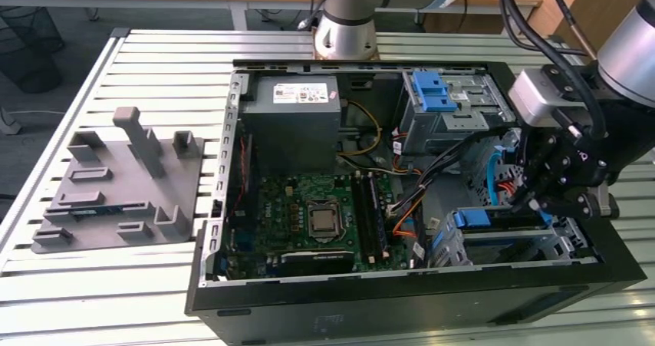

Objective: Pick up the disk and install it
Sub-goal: 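Insert the first disk wire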

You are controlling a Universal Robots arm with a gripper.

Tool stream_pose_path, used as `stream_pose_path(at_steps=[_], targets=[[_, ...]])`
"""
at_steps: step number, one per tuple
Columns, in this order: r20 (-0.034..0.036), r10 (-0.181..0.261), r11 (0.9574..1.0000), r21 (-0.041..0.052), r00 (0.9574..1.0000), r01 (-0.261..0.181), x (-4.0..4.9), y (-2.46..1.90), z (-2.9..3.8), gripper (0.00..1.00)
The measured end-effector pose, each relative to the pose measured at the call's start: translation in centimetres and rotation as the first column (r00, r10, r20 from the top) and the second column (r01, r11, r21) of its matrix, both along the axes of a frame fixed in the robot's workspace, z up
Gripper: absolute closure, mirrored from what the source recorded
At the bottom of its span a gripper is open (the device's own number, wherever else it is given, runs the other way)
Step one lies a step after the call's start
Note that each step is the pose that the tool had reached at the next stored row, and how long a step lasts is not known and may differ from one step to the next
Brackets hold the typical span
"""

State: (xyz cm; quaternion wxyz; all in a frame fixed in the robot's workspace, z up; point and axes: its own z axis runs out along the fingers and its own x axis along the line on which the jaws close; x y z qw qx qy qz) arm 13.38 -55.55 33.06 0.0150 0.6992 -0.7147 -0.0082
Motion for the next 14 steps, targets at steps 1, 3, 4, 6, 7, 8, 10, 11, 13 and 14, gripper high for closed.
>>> stream_pose_path(at_steps=[1, 3, 4, 6, 7, 8, 10, 11, 13, 14], targets=[[-0.0001, 0.0, 1.0, 0.0, 1.0, 0.0, 0.0, 0.0, -0.05, 0.83], [-0.0004, 0.0, 1.0, -0.0003, 1.0, 0.0, 0.01, 0.0, -0.13, 0.83], [-0.0004, 0.0, 1.0, -0.0003, 1.0, 0.0, 0.01, 0.0, -0.13, 0.83], [-0.0004, 0.0, 1.0, -0.0003, 1.0, 0.0, 0.01, 0.0, -0.14, 0.83], [-0.0004, 0.0, 1.0, -0.0002, 1.0, 0.0, 0.01, 0.0, -0.15, 0.83], [-0.0004, 0.0, 1.0, 0.0001, 1.0, 0.0, 0.01, 0.0, -0.16, 0.83], [-0.0004, 0.0, 1.0, 0.0003, 1.0, 0.0, 0.01, 0.0, -0.17, 0.82], [-0.0004, 0.0, 1.0, 0.0003, 1.0, 0.0, 0.01, 0.0, -0.14, 0.76], [-0.0004, 0.0, 1.0, 0.0002, 1.0, 0.0, 0.01, 0.01, 0.02, 0.76], [-0.0004, 0.0, 1.0, 0.0003, 1.0, 0.0, 0.01, 0.01, 0.13, 0.76]])
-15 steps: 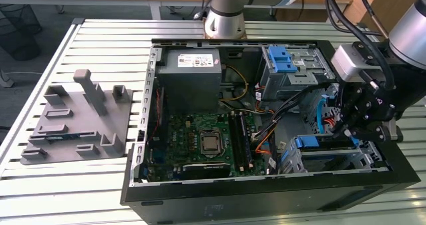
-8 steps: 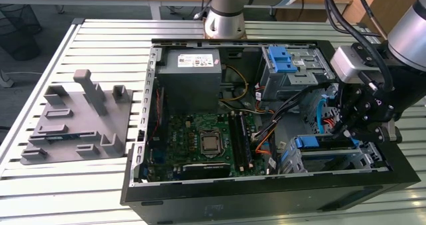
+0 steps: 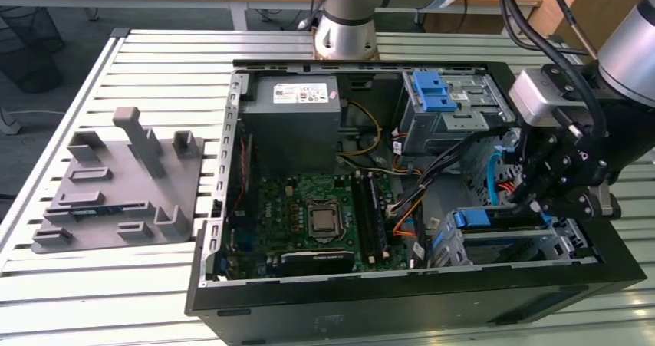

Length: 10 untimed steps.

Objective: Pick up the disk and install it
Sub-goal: 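Insert the first disk wire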

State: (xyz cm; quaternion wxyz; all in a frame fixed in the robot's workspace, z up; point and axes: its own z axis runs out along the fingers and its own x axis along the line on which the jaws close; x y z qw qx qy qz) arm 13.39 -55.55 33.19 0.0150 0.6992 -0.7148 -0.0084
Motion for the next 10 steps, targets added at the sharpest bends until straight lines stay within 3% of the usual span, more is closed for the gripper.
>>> stream_pose_path(at_steps=[4, 8, 10], targets=[[0.0001, 0.0, 1.0, -0.0004, 1.0, 0.0, 0.0, 0.0, 0.47, 0.76], [0.0, 0.0, 1.0, -0.0001, 1.0, 0.0, 0.0, 0.0, 0.48, 0.77], [0.0, 0.0, 1.0, -0.0002, 1.0, 0.0, 0.0, 0.0, 0.5, 0.89]])
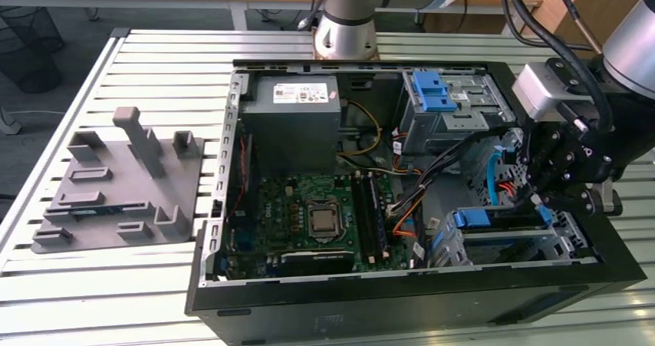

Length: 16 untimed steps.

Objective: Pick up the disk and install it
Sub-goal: 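Insert the first disk wire, then insert the second disk wire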

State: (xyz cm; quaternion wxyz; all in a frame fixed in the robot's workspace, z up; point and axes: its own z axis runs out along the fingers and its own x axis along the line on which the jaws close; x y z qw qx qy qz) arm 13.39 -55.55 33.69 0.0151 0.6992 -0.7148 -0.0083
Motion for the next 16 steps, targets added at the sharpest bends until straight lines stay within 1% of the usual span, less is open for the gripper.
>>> stream_pose_path(at_steps=[16], targets=[[0.0, 0.0, 1.0, -0.0002, 1.0, 0.0, -0.01, 0.0, 0.04, 0.89]])
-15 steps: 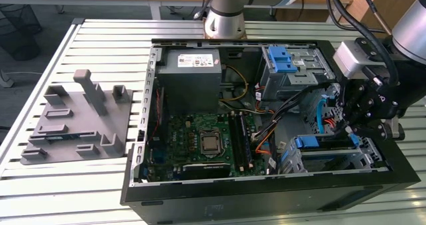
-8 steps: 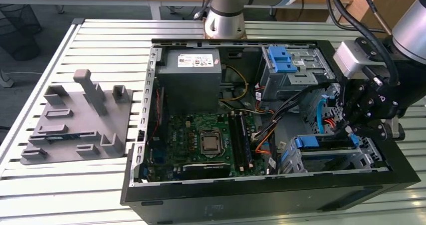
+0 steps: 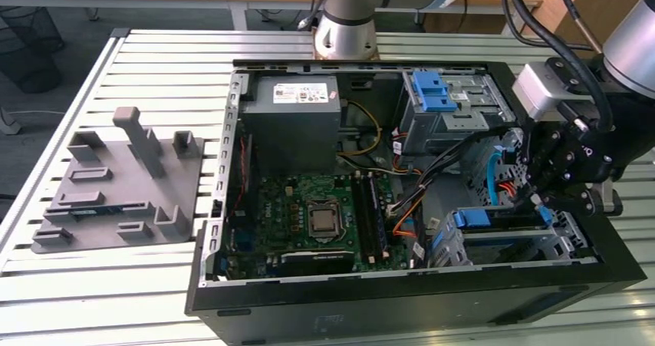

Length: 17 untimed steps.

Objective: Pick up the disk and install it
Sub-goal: 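Insert the second disk wire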

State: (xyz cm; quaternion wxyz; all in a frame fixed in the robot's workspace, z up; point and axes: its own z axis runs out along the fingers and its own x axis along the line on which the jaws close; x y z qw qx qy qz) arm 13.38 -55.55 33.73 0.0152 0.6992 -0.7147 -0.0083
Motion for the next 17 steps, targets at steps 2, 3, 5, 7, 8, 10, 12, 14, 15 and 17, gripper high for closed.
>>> stream_pose_path(at_steps=[2, 3, 5, 7, 8, 10, 12, 14, 15, 17], targets=[[0.0, 0.0, 1.0, 0.0, 1.0, 0.0, -0.11, 0.0, 0.0, 0.89], [0.0, 0.0, 1.0, 0.0001, 1.0, 0.0, -0.21, -0.01, -0.01, 0.89], [0.0, 0.0, 1.0, 0.0, 1.0, 0.0, -0.37, -0.01, -0.01, 0.89], [0.0001, 0.0, 1.0, 0.0001, 1.0, 0.0, -0.5, -0.01, -0.02, 0.89], [0.0001, 0.0, 1.0, 0.0002, 1.0, 0.0, -0.51, -0.02, -0.02, 0.89], [0.0001, 0.0, 1.0, 0.0001, 1.0, 0.0, -0.53, -0.01, -0.01, 0.89], [0.0001, 0.0, 1.0, -0.0003, 1.0, 0.0, -0.53, -0.01, 0.16, 0.89], [0.0002, 0.0, 1.0, 0.0001, 1.0, 0.0, -0.54, -0.01, 0.54, 0.89], [0.0002, 0.0, 1.0, 0.0001, 1.0, 0.0, -0.54, -0.01, 0.74, 0.89], [0.0002, 0.0, 1.0, 0.0001, 1.0, 0.0, -0.54, -0.01, 0.96, 0.89]])
